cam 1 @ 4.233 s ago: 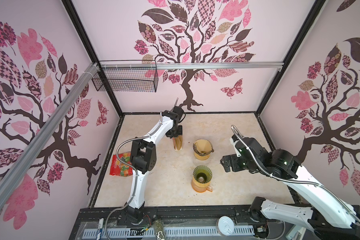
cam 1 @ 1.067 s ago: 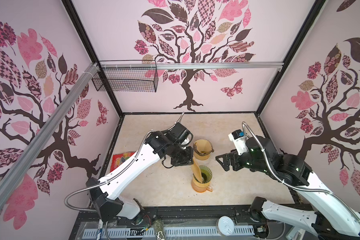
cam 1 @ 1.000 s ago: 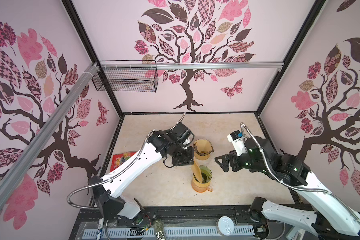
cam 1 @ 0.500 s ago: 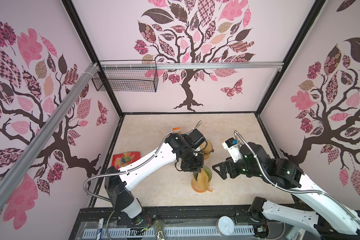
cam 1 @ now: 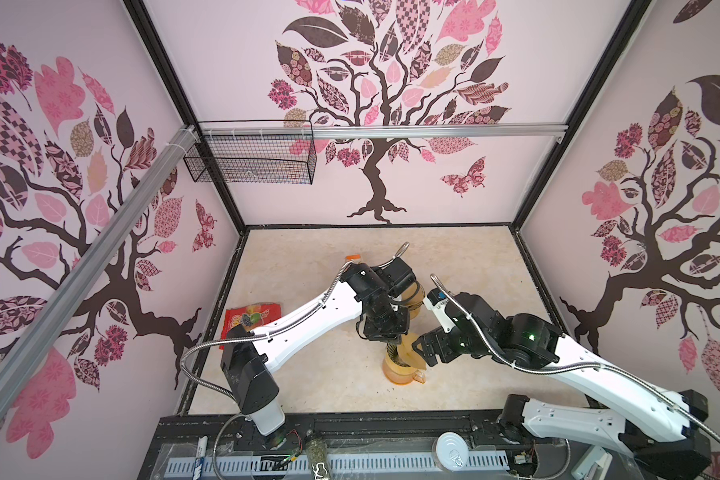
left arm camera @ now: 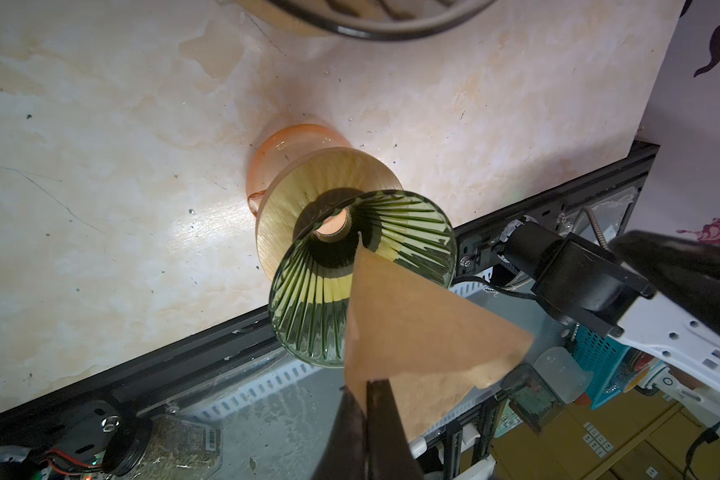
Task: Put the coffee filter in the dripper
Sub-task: 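Lower the paper filter into the green cone while the right gripper steadies it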
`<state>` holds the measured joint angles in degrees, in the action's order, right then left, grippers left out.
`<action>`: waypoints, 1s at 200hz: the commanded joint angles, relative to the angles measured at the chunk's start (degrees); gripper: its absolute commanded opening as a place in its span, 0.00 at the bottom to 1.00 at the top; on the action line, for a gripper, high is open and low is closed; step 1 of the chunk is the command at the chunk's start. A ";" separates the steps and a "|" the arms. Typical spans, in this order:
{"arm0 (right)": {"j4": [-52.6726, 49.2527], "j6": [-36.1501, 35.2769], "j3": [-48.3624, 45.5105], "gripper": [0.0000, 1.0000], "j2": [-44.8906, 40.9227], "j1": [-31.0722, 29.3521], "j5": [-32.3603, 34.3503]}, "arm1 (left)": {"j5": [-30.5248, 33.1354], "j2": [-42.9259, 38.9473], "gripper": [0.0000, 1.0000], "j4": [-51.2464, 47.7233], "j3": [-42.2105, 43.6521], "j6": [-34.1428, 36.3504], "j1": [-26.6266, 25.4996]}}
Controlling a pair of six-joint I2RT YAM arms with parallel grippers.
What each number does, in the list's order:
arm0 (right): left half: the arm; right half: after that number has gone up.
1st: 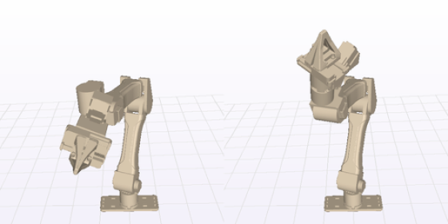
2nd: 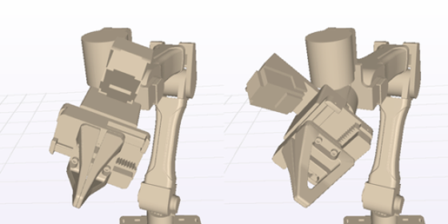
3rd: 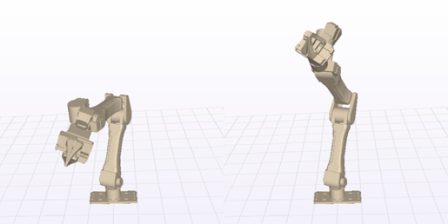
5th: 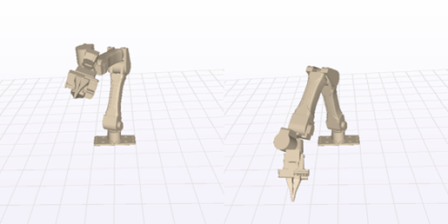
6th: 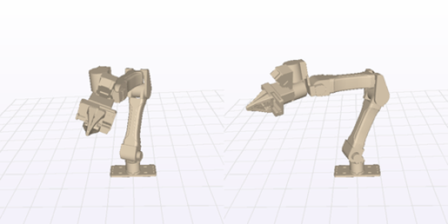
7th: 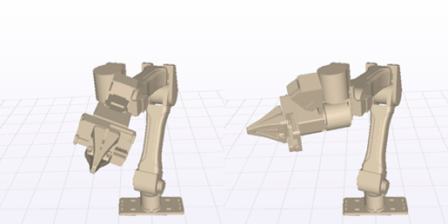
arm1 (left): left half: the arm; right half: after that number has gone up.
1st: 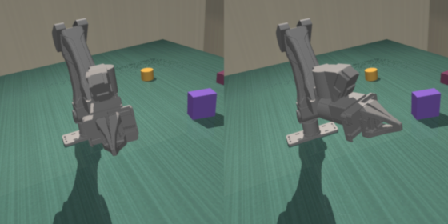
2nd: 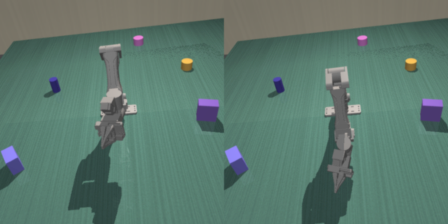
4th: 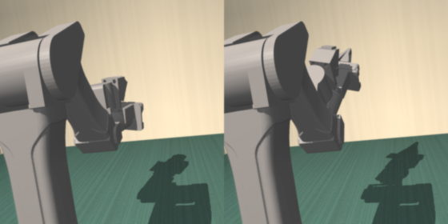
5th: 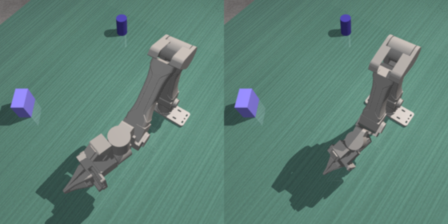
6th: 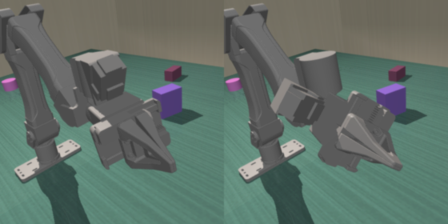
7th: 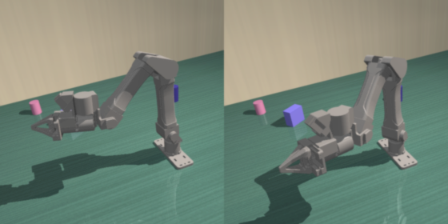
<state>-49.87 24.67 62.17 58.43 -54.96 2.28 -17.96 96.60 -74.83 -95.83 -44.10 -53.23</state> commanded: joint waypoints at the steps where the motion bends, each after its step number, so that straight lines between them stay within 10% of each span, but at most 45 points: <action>1: 0.97 1.06 0.23 0.94 1.25 -0.08 2.76 | 2.02 0.34 0.00 -2.76 -3.04 2.03 0.06; 131: 2.69 3.88 -3.45 0.83 4.07 1.37 4.92 | 3.80 2.31 0.00 -2.62 -2.67 4.09 0.06; 200: 4.43 4.48 -5.57 0.79 4.43 3.21 3.52 | 4.96 1.25 0.24 -2.45 -0.77 4.84 0.06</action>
<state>-46.41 28.58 57.25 62.15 -51.99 5.98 -14.15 98.30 -77.28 -96.31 -40.23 -53.25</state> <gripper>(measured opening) 0.790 0.214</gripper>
